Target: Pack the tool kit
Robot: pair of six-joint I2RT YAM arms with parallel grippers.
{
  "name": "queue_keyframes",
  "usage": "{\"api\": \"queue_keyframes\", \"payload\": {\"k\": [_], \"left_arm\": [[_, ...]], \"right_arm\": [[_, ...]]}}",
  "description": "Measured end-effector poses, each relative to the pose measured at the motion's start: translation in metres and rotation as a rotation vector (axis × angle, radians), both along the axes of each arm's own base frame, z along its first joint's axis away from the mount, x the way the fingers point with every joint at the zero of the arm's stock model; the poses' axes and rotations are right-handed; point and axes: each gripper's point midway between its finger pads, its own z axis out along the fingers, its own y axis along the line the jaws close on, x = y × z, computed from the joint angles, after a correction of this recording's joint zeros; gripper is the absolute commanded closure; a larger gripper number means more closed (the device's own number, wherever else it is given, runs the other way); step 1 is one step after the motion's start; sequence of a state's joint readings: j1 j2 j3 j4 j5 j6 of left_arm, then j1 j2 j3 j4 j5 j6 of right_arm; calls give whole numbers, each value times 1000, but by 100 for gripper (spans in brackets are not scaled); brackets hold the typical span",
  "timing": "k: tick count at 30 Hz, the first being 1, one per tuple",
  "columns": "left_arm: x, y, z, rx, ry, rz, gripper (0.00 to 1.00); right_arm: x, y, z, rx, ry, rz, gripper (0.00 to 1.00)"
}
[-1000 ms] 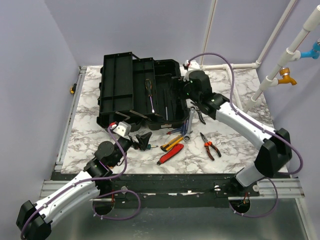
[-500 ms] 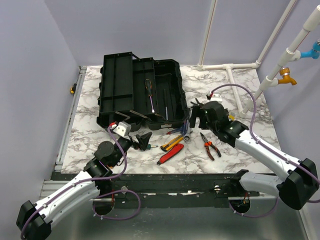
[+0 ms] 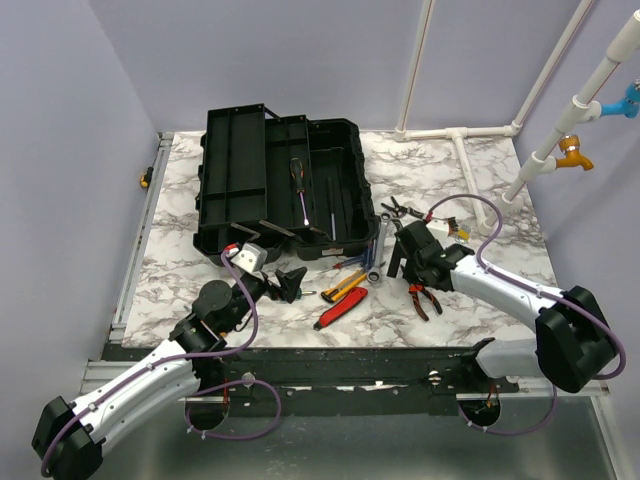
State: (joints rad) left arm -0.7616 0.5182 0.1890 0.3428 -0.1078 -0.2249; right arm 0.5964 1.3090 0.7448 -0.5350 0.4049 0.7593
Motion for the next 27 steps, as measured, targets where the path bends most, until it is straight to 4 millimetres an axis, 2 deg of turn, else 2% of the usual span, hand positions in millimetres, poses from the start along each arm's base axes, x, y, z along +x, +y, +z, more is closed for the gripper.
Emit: {"api": "queue_keyframes", "payload": {"k": [5,10,14,17,22,27], "left_arm": [[-1,-1,0,0,0,-7,5],[-1,-1,2,-4,-4,-10,5],[-2,-1,2,-4,-4,-12,5],[-2,-1,2,-4,-4,-12,5],[-2,-2,2,-5,-5,-14,5],[-2,-2,7,-10,-11,-16,6]], "right_arm": [[-16,-11,-23,18,57,-58,0],[-16,-15,-27,17,58,-106,1],[-20,-14,-37,29,83,-111,4],[-20,-10,-37,52,84,-107,8],[-23,-9,-36,76,83,-99,30],[-27,-3,-36,122,86,-93,63]]}}
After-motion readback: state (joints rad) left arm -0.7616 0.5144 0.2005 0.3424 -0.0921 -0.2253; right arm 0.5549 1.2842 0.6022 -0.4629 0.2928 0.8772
